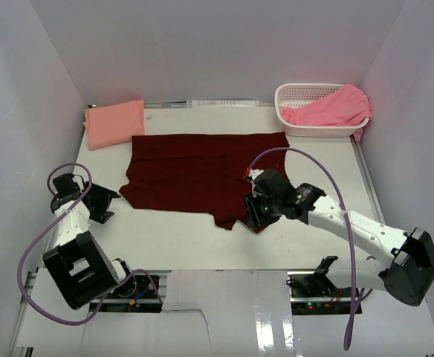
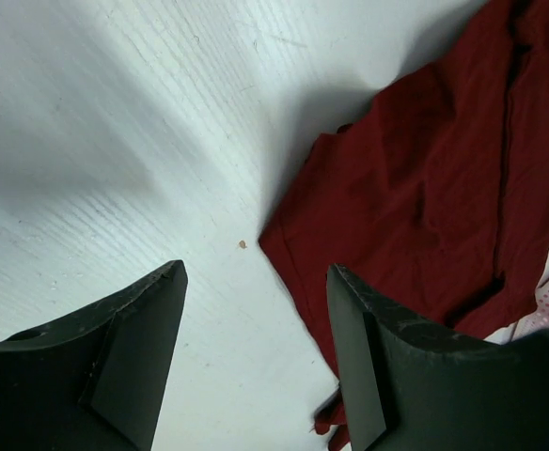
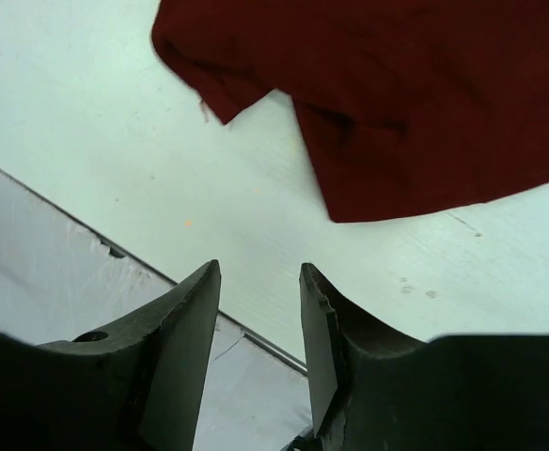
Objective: Fold and stack the t-shirts
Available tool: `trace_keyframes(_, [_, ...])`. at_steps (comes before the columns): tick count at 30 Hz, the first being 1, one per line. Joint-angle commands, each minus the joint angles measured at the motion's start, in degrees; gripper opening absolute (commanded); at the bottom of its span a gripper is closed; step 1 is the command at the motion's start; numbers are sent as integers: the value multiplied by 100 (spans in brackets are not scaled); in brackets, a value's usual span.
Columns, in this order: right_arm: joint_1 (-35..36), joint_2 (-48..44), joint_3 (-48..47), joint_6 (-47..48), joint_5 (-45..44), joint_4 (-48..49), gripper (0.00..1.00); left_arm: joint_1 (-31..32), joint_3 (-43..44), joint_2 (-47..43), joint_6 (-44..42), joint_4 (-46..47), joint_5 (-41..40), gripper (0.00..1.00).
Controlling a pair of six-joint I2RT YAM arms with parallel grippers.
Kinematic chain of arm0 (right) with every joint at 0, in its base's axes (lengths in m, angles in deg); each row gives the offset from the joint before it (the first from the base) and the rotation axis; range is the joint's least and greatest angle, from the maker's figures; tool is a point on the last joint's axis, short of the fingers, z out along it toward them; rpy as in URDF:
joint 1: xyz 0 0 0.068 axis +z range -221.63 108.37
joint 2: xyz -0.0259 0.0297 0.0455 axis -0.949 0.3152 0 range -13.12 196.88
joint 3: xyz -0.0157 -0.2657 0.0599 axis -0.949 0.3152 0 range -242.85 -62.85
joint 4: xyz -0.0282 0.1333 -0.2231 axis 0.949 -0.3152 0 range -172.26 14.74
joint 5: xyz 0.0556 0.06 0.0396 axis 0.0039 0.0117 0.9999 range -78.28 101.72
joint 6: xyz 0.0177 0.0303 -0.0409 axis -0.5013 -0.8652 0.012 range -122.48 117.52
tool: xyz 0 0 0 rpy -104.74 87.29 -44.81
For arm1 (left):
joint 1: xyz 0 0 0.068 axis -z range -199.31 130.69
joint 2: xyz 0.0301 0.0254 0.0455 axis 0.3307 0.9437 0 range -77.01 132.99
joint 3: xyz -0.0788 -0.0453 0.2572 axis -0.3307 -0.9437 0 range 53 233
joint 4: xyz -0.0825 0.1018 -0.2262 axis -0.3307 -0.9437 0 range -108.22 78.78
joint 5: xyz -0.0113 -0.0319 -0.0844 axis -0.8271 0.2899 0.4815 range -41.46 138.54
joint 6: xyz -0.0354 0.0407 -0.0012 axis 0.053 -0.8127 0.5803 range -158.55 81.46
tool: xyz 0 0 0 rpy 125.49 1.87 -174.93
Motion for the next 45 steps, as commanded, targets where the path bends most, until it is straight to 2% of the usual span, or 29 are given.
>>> trace_keyframes(1, [445,96,3,-280,-382,111,45,-41,-50,-13,283,555,210,72])
trace_keyframes(9, [806,421,-121,-324,-323,427,45,-33,-235,233,582,1029,17,71])
trace_keyframes(15, [894,466,-94,-289,-306,506,45,-33,-560,575,1057,1942,-9,65])
trace_keyframes(18, [911,422,-59,-280,-253,577,45,-33,-936,454,1258,2547,-404,61])
trace_keyframes(22, [903,422,-68,-324,-235,594,45,-33,-1368,391,1601,3191,-493,59])
trace_keyframes(27, [903,378,-41,-377,-227,665,45,-33,-1720,497,2022,4148,-318,67])
trace_keyframes(30, [903,360,2,-394,-227,665,45,-33,-1721,865,2129,4474,-11,69])
trace_keyframes(39, [911,360,46,-403,-227,665,45,-6,-1580,2166,2384,5493,816,68])
trace_keyframes(45, [911,299,90,-447,28,744,45,2,-1580,2141,2323,5749,817,69])
